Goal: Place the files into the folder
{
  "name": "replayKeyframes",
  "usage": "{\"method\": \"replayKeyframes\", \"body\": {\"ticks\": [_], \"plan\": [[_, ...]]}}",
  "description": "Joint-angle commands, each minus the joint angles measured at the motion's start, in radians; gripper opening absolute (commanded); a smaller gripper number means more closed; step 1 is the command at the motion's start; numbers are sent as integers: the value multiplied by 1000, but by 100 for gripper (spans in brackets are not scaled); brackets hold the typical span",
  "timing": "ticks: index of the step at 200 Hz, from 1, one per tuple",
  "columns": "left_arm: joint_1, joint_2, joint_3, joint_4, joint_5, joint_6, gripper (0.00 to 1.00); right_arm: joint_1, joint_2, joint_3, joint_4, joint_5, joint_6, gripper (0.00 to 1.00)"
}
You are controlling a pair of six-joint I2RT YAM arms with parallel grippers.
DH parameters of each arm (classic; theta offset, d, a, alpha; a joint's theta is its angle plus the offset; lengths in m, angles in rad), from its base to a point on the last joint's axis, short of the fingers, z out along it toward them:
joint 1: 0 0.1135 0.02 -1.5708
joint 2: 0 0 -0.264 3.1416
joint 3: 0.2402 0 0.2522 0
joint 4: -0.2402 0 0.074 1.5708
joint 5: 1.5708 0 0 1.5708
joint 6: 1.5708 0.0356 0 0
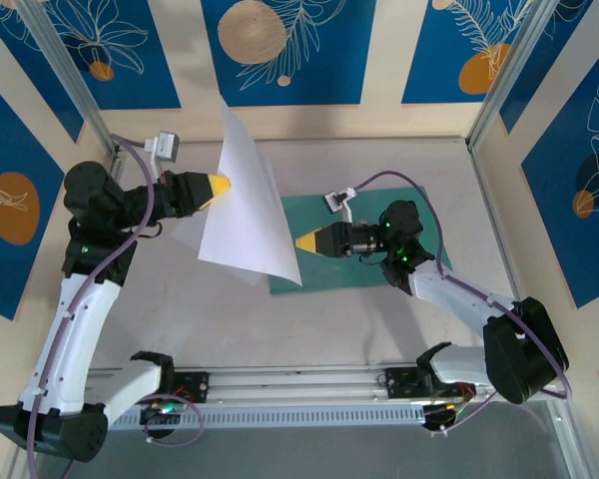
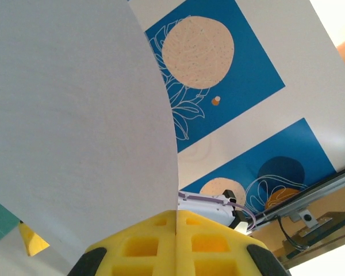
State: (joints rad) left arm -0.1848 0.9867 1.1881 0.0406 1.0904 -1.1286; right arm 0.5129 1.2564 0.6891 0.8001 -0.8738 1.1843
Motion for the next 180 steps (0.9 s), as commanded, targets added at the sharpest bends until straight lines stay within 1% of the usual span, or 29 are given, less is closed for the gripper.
{"method": "replayKeyframes", "body": {"ticks": [1,25,53,67,87,98,133,161,180], "plan": [[-18,-45,-29,60,32,-16,2,9,13,61,38,-21,41,83],[-19,-68,-55,64,39,-16,2,20,53,110,56,-38,92,85],[-19,-73,-80,62,53,-16,0,32,85,146,75,-30,133,85],[-20,-68,-81,46,63,-8,0,29,104,138,128,-4,188,85],[-19,-60,-73,8,63,15,0,32,148,112,258,38,308,85],[-19,-55,-72,5,59,18,0,40,173,107,298,45,341,85],[-18,-32,-52,16,54,15,0,53,229,96,393,52,406,86],[-19,-15,-29,54,50,-15,0,58,247,95,376,47,398,86],[-19,-4,-16,74,50,-25,0,59,261,97,398,44,420,87]]}}
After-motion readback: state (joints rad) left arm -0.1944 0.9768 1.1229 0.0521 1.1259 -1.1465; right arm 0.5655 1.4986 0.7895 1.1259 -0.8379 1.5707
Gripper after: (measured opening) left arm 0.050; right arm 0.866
